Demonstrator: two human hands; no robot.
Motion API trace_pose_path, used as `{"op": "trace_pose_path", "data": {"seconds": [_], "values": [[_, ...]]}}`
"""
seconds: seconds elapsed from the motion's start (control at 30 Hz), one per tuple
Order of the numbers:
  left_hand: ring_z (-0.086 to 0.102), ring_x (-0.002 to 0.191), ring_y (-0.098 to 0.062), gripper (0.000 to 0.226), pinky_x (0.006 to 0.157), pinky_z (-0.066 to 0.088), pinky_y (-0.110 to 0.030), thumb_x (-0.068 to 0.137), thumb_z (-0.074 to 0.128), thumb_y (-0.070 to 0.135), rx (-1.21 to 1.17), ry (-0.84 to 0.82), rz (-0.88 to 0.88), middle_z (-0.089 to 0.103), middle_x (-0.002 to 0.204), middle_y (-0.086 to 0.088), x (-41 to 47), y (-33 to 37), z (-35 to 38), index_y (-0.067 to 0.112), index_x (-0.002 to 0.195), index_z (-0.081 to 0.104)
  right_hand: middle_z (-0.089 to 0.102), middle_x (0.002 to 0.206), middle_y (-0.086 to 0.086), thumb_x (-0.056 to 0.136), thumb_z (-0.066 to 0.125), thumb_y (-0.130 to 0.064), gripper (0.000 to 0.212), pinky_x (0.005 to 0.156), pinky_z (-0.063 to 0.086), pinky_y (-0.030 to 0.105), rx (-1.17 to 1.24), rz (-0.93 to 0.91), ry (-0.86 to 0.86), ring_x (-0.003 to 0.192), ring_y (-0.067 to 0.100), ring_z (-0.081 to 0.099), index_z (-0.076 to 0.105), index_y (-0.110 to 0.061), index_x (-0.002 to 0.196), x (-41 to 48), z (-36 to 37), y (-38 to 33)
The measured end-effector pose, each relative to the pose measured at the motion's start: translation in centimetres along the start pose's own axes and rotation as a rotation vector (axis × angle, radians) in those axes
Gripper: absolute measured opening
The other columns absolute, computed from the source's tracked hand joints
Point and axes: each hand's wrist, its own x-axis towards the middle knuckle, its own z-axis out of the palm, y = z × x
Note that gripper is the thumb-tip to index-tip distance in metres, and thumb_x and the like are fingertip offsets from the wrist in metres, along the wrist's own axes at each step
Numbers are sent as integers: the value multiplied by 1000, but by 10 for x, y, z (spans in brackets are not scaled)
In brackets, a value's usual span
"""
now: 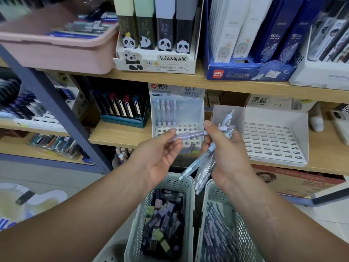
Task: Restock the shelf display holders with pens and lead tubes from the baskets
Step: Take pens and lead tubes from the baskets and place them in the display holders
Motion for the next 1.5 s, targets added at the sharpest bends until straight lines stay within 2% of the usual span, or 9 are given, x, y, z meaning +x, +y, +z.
{"op": "trace_pose_path", "data": {"seconds": [0.13,0.27,0.4,0.53,0.63,0.8,1.23,1.37,1.5], "values": [[72,62,-16,13,53,56,-20,81,76,6,-9,51,-24,74,69,-10,-6,-1,-3,0,93,72,56,61,0,84,82,-21,24,55,45,32,-65,-96,-38,50,15,49,64,-28,70,-5,7,4],[74,67,-16,27,58,57,-20,72,78,7,0,23,89,75,75,-8,2,31,-10,0,97,71,57,60,-2,74,87,-19,31,45,41,26,-33,19,-105,47,13,46,60,-18,88,-3,2,0],[76,76,-16,16,60,58,-22,80,75,7,79,-2,186,77,82,-9,19,61,-21,5,94,68,51,60,0,82,78,-4,28,45,38,27,-80,99,-53,46,14,42,54,-19,87,4,-12,-1],[77,75,-21,26,62,59,-28,73,85,1,478,132,539,77,78,-9,37,80,-28,10,87,65,52,59,1,82,75,-2,24,45,40,28,-114,109,8,47,14,44,57,-17,84,10,-24,-3],[74,68,-18,26,65,61,-33,66,91,9,819,160,792,74,70,-1,45,84,-27,23,73,70,53,59,-1,82,74,-2,23,45,40,28,-107,113,18,46,13,45,58,-18,83,14,-28,-3],[69,68,1,20,70,60,-24,73,88,16,1139,196,1052,72,73,12,48,76,-17,30,80,75,54,60,-1,83,74,-3,23,46,40,28,-106,123,4,46,13,45,57,-18,85,16,-32,-4],[66,63,0,26,67,59,-29,74,84,7,1313,132,1091,69,70,5,62,61,-4,19,80,62,54,60,0,84,75,-2,25,48,40,29,-97,146,-9,46,13,46,59,-20,78,19,-41,-9],[61,61,6,22,63,50,-10,74,86,8,1342,114,1169,60,69,16,67,53,1,15,82,67,53,61,0,84,75,-3,24,48,39,29,-96,154,-16,47,14,45,59,-20,79,20,-42,-9],[63,63,-12,18,70,58,-31,75,84,5,1415,100,1207,65,75,2,72,49,5,9,87,71,53,60,0,84,75,-3,24,47,39,28,-94,153,-14,47,13,45,59,-20,78,21,-45,-10]]}}
